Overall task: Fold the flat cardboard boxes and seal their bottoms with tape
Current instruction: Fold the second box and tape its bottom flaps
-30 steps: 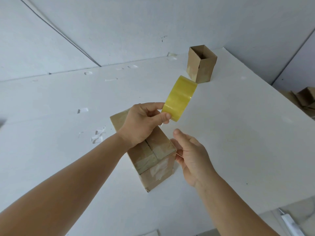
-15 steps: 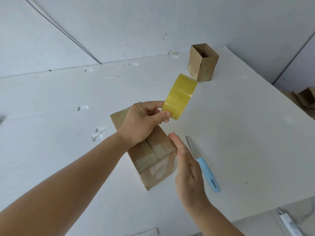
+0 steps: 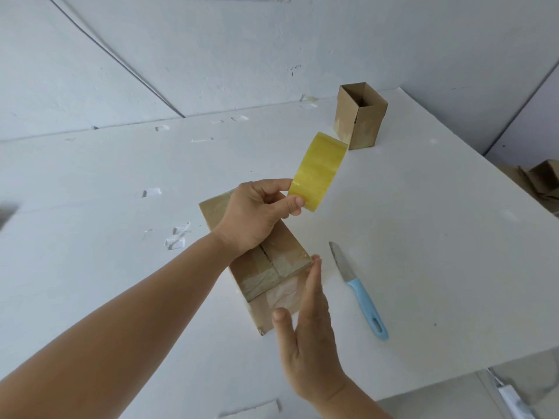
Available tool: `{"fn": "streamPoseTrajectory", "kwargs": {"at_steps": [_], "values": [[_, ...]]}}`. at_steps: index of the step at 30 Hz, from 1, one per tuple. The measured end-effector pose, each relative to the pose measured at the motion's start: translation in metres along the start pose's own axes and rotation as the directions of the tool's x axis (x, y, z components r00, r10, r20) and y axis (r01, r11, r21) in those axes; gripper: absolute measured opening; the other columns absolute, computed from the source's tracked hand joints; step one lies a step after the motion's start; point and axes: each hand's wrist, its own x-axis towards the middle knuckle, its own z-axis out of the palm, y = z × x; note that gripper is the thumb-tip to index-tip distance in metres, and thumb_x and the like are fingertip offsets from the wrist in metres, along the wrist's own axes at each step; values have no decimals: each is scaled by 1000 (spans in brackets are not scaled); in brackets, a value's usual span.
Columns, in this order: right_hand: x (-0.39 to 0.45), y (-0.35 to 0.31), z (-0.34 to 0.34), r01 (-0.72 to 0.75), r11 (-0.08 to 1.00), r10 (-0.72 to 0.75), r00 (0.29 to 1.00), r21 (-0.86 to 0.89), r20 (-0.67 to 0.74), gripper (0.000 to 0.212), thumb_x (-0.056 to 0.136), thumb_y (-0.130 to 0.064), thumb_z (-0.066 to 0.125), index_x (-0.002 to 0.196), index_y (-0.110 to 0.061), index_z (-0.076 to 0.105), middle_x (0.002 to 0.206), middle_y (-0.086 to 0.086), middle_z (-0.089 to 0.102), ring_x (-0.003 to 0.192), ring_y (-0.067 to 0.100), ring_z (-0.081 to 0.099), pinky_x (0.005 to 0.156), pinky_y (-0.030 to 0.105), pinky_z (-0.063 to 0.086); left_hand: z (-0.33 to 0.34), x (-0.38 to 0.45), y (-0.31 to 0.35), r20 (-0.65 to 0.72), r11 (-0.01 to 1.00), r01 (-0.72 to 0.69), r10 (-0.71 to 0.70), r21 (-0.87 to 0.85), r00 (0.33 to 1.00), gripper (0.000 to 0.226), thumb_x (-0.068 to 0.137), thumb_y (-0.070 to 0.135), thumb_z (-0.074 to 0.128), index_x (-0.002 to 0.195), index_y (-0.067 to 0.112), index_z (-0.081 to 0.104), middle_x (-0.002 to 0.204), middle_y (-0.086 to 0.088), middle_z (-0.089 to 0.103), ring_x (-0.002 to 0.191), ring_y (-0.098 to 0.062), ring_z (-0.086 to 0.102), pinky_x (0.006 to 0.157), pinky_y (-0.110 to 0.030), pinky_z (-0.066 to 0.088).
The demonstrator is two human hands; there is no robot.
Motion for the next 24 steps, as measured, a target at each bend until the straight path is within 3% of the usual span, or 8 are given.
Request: {"fn": "streamPoseTrajectory", "kwargs": {"at_steps": [4,8,10,13,16,18,21,24], "values": [[1,11,1,16,987,-13,1000,-160,20,83,85,-76,10,144,-31,-27,160,-5,-3,146,6,3,118,30,13,0,0,2,-9,1000,10,-10,10,1000,15,85,17,71,98,24,74,65,8,68,67,-8,57,71,-17,48],[5,21,-10,-44,973,70,991,-226,110,94,73,-83,-7,148,-28,-17,160,-9,0,146,5,3,115,21,-1,0,0,4,3,999,22,-22,23,1000,16,84,16,72,99,22,74,65,7,68,68,-8,58,73,-19,50],[16,18,-25,-157,982,165,984,-101,70,98,71,-86,2,150,-27,-1,159,-9,12,144,5,14,111,11,8,0,-1,7,23,1000,24,-24,16,999,16,84,16,71,99,21,74,65,7,68,67,-7,58,72,-19,50],[45,-1,-57,-139,986,150,980,91,-128,77,80,-64,39,147,-27,24,149,-13,33,135,0,32,92,-4,22,0,-1,15,52,999,20,-18,-27,998,15,84,13,70,98,19,74,63,8,67,62,-5,56,68,-18,48],[72,-24,-86,18,994,7,974,108,-228,57,80,-56,49,132,-35,44,131,-24,47,121,-6,43,87,-2,30,4,-1,25,125,991,55,-40,-119,991,19,82,14,71,101,17,74,68,7,67,65,-7,57,71,-21,48],[83,-36,-99,78,990,-43,963,119,-267,45,80,-56,49,117,-33,57,113,-21,60,109,-2,53,85,2,35,8,-1,32,240,987,86,-51,-137,969,26,82,12,71,107,16,72,73,5,68,71,-8,59,77,-22,48],[90,-43,-112,95,978,-41,959,185,-279,19,87,-37,59,94,-22,67,81,-17,69,82,1,64,73,14,47,15,-2,46,322,995,98,-89,-13,943,31,81,8,73,109,23,70,71,10,68,70,0,61,75,-14,45],[89,-40,-119,82,979,-25,956,185,-292,10,91,-21,60,85,-15,66,69,-19,66,68,-1,62,63,15,46,24,0,57,248,969,30,-93,247,964,24,81,22,76,103,31,72,62,12,62,55,1,49,61,-11,38]]}}
